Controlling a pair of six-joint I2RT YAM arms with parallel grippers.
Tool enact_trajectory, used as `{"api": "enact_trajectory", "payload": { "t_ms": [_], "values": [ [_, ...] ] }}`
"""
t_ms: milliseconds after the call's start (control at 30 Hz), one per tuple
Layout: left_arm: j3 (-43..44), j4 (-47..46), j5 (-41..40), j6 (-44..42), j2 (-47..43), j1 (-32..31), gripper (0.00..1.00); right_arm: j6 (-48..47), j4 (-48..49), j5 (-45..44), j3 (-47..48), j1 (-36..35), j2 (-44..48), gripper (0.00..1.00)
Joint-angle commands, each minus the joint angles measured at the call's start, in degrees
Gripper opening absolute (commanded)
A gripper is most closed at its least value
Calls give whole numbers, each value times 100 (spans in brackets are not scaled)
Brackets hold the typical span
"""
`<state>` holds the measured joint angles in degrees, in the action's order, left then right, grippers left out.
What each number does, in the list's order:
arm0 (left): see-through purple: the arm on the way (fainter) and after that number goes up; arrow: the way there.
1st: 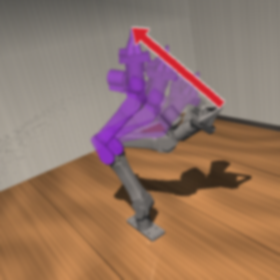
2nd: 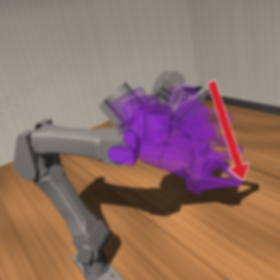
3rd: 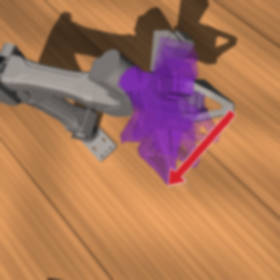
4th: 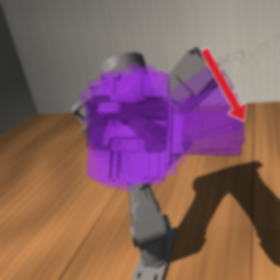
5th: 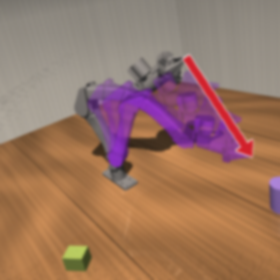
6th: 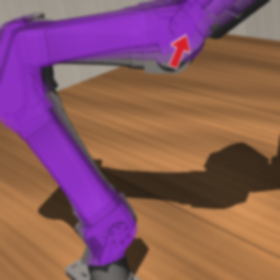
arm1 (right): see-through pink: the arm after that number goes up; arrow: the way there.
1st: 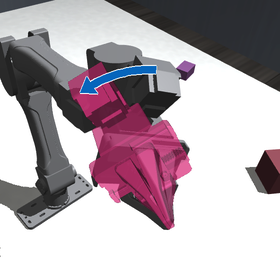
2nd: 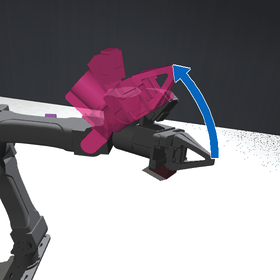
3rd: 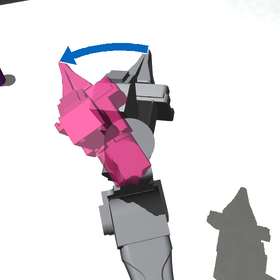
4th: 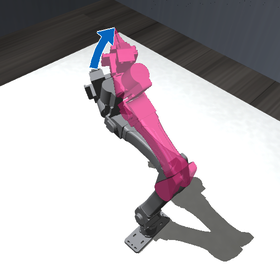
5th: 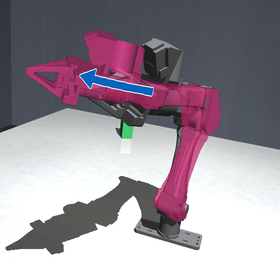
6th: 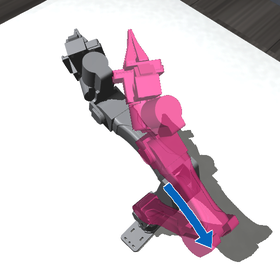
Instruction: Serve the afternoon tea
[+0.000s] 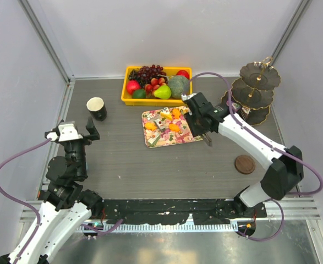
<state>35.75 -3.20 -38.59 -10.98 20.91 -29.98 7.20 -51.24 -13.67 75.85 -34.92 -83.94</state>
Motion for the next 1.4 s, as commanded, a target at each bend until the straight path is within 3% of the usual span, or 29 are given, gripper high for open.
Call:
{"api": "enact_trajectory", "payload": {
  "t_ms": [0, 833, 1367],
  "values": [
    [2, -295, -96, -53, 28, -8, 99, -333, 404, 216, 482, -120, -464, 44],
    [3, -286, -131, -141, 274, -17, 99, -1256, 519, 295, 1784, -200, -2416, 51],
    [2, -304, -140, -159, 309, -8, 99, -1370, 475, 638, 1687, -200, -2390, 53]
  ]
}}
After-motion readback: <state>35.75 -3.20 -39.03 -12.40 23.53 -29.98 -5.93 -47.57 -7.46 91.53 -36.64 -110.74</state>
